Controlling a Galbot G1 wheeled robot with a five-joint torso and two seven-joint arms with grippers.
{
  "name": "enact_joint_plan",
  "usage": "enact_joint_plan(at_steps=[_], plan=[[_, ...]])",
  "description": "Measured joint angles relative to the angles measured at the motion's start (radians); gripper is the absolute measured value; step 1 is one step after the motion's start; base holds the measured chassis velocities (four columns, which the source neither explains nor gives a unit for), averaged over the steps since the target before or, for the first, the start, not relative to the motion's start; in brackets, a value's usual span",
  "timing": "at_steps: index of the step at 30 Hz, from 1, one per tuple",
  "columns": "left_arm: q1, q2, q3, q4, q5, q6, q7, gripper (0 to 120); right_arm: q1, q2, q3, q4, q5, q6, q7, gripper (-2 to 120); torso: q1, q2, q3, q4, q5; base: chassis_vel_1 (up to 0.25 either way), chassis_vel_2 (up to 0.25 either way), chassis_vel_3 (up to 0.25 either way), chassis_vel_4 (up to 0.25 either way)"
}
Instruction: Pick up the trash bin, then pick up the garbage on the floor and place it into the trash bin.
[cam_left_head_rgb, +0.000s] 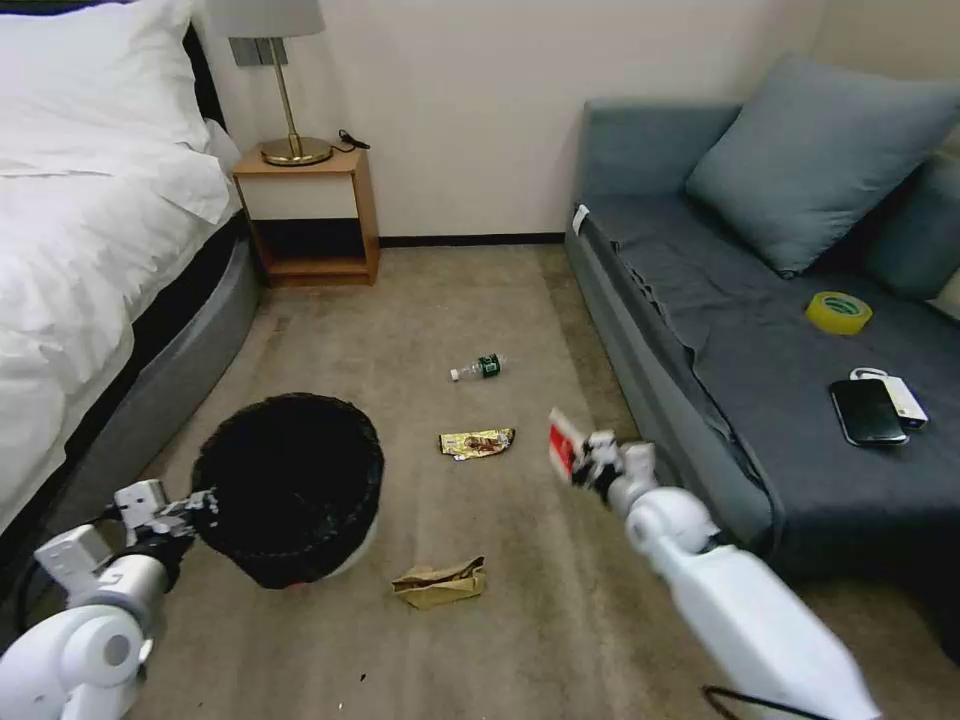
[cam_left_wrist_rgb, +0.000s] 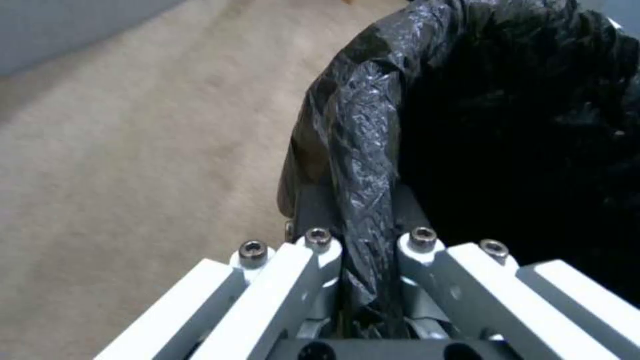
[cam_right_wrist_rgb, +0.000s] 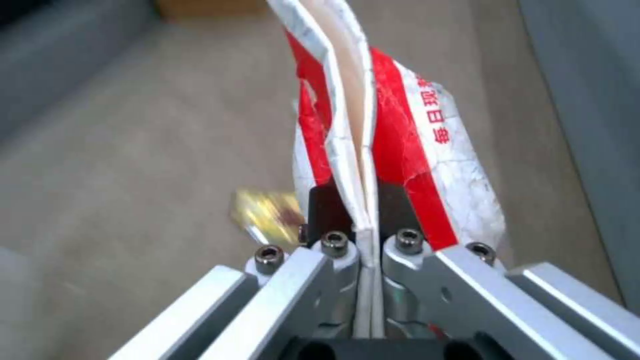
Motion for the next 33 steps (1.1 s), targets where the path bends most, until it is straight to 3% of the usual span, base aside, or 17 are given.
enact_joint_plan(at_steps=[10, 13, 15, 18, 25, 33], plan=[[-0.028, -0.018, 0.105, 0.031, -0.003, 0.032, 0.023, 4, -0.049, -0.097, -0.003, 0.439, 0.182, 0.042, 0.034, 0, 0.0, 0.0, 0.0, 0.0001, -0.0002, 0.0, 0.0, 0.0, 0.0], [-0.033, -0.006, 0.14, 0.039, 0.0, 0.038, 0.039, 4, -0.047, -0.108, -0.032, 0.506, 0.204, 0.053, 0.016, 0, 0.0, 0.0, 0.0, 0.0, -0.0003, 0.0, 0.0, 0.0, 0.0], [-0.034, -0.002, 0.152, 0.04, 0.0, 0.04, 0.043, 4, -0.045, -0.11, -0.043, 0.519, 0.205, 0.056, 0.008, 0, 0.0, 0.0, 0.0, 0.0001, -0.0001, 0.0, 0.0, 0.0, 0.0], [-0.039, 0.004, 0.205, 0.043, 0.016, 0.044, 0.067, 4, -0.026, -0.108, -0.11, 0.542, 0.199, 0.063, -0.019, 0, 0.0, 0.0, 0.0, 0.0001, -0.0002, 0.0, 0.0, 0.0, 0.0], [-0.039, 0.001, 0.262, 0.036, 0.04, 0.048, 0.105, 4, -0.005, -0.085, -0.22, 0.524, 0.153, 0.065, -0.062, 0, 0.0, 0.0, 0.0, 0.0002, -0.0002, 0.0, 0.0, 0.0, 0.0], [-0.031, -0.01, 0.268, 0.013, 0.031, 0.05, 0.117, 4, -0.026, -0.064, -0.296, 0.47, 0.074, 0.065, -0.117, 0, 0.0, 0.0, 0.0, 0.0002, -0.0003, 0.0, 0.0, 0.0, 0.0]])
